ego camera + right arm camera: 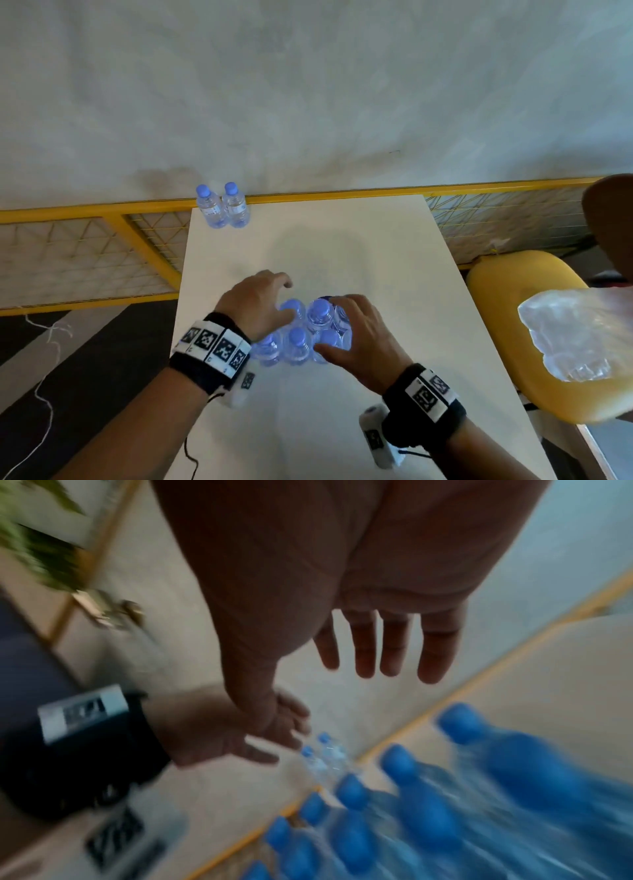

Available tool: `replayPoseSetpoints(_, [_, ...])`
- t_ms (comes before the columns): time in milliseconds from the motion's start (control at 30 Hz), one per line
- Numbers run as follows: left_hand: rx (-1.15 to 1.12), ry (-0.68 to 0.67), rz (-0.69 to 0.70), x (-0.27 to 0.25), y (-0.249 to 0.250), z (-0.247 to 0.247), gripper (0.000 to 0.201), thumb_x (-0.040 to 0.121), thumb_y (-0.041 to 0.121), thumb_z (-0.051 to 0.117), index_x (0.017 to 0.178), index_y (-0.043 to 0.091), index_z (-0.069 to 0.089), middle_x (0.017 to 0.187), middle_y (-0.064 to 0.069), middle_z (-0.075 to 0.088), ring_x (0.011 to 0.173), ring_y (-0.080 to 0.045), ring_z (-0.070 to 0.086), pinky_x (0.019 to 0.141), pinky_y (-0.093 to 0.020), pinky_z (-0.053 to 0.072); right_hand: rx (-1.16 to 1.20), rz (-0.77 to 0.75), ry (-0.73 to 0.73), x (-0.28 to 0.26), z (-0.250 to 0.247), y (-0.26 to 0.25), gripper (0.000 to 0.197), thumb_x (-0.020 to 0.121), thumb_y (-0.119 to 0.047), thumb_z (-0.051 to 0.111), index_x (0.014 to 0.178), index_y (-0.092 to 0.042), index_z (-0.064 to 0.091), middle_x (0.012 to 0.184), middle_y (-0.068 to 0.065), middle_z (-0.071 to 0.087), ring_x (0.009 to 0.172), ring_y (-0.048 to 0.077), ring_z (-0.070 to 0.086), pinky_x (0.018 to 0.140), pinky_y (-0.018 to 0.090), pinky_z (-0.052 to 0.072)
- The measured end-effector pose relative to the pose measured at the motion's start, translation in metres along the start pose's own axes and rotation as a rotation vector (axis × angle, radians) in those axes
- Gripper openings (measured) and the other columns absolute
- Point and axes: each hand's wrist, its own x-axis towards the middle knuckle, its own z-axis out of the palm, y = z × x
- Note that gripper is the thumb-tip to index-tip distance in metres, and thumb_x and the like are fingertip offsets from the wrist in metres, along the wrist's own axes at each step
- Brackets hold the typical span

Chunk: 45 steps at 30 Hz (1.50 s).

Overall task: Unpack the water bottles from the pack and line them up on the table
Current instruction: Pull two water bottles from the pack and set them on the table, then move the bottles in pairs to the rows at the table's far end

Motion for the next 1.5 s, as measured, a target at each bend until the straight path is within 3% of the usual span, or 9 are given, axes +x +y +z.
replayPoseSetpoints(133, [-0.013, -0.017, -0.161, -0.040, -0.046, -0.006, 0.043, 0.080, 0.049, 0.063, 0.121, 0.037, 0.059, 0.116, 0.006, 0.060, 0.106, -0.021, 0.063, 0.091, -0.038, 0.052, -0.129, -0.104, -0.174, 0.048, 0.010, -0.042, 0.048, 0.079, -0.044, 0.070, 0.123, -0.030, 0.056, 0.121, -0.008, 0.053, 0.105, 0.017, 0.057, 0.093, 0.037, 0.047])
replayPoseSetpoints(233, [0.014, -0.046, -0.234, -0.059, -0.071, 0.003, 0.052, 0.081, 0.051, 0.062, 0.130, 0.033, 0.059, 0.124, 0.001, 0.061, 0.115, -0.023, 0.063, 0.096, -0.037, 0.051, -0.237, -0.190, -0.313, 0.092, 0.032, -0.066, 0.038, 0.082, -0.043, 0.065, 0.117, -0.033, 0.058, 0.114, -0.006, 0.055, 0.099, 0.020, 0.061, 0.088, 0.042, 0.052])
replayPoseSetpoints(533, [-0.045, -0.002, -0.223, -0.070, -0.093, 0.043, 0.054, 0.089, 0.049, 0.064, 0.142, 0.045, 0.053, 0.119, 0.003, 0.065, 0.110, -0.023, 0.066, 0.094, -0.039, 0.055, -0.676, -0.264, -0.637, 0.184, 0.125, -0.101, 0.038, 0.087, -0.025, 0.066, 0.125, -0.029, 0.061, 0.130, 0.001, 0.054, 0.112, 0.026, 0.060, 0.092, 0.040, 0.052])
replayPoseSetpoints(700, [-0.072, 0.019, -0.190, -0.065, -0.095, 0.054, 0.050, 0.095, 0.035, 0.064, 0.145, 0.035, 0.056, 0.128, 0.000, 0.063, 0.113, -0.026, 0.066, 0.096, -0.040, 0.055, -0.863, -0.262, -0.781, 0.203, 0.161, -0.084, 0.026, 0.062, -0.025, 0.082, 0.080, -0.027, 0.063, 0.087, -0.007, 0.063, 0.068, 0.020, 0.068, 0.064, 0.038, 0.062])
replayPoseSetpoints(833, [-0.069, 0.023, -0.180, -0.058, -0.103, 0.054, 0.042, 0.095, 0.029, 0.064, 0.137, 0.023, 0.062, 0.121, -0.003, 0.064, 0.105, -0.026, 0.068, 0.092, -0.039, 0.056, -0.833, -0.312, -0.743, 0.204, 0.163, -0.087, 0.012, 0.081, -0.017, 0.068, 0.091, -0.011, 0.068, 0.098, 0.008, 0.066, 0.078, 0.030, 0.068, 0.074, 0.040, 0.060])
replayPoseSetpoints(1033, [-0.110, 0.089, -0.210, -0.035, -0.125, 0.014, 0.019, 0.090, 0.031, 0.069, 0.100, 0.016, 0.064, 0.094, 0.001, 0.051, 0.082, -0.023, 0.055, 0.071, -0.030, 0.038, -0.711, -0.240, -0.645, 0.250, 0.131, -0.091, 0.017, 0.080, -0.024, 0.073, 0.095, -0.018, 0.068, 0.103, 0.007, 0.064, 0.087, 0.029, 0.065, 0.078, 0.038, 0.056])
replayPoseSetpoints(1233, [-0.056, 0.151, -0.209, 0.036, -0.166, -0.040, 0.029, 0.089, 0.026, 0.071, 0.110, 0.007, 0.071, 0.097, -0.009, 0.059, 0.097, -0.035, 0.065, 0.075, -0.033, 0.043, -0.772, -0.151, -0.562, 0.319, 0.108, -0.107, 0.019, 0.081, -0.026, 0.067, 0.068, -0.022, 0.054, 0.070, -0.005, 0.054, 0.071, 0.023, 0.058, 0.063, 0.032, 0.044])
replayPoseSetpoints(1333, [-0.037, 0.176, -0.212, 0.080, -0.184, -0.066, 0.030, 0.090, 0.024, 0.071, 0.114, 0.007, 0.073, 0.106, -0.014, 0.069, 0.100, -0.035, 0.067, 0.081, -0.034, 0.048, -0.759, -0.093, -0.532, 0.355, 0.111, -0.101, 0.017, 0.077, -0.028, 0.066, 0.065, -0.023, 0.054, 0.070, -0.002, 0.058, 0.068, 0.024, 0.061, 0.059, 0.030, 0.044])
replayPoseSetpoints(1500, [0.057, 0.136, -0.206, 0.148, -0.204, -0.097, 0.014, 0.093, 0.024, 0.067, 0.099, 0.012, 0.068, 0.082, 0.003, 0.054, 0.088, -0.029, 0.061, 0.076, -0.031, 0.039, -0.713, -0.040, -0.471, 0.393, 0.122, -0.084, 0.019, 0.075, -0.027, 0.068, 0.065, -0.023, 0.053, 0.069, -0.003, 0.055, 0.059, 0.017, 0.055, 0.054, 0.027, 0.038])
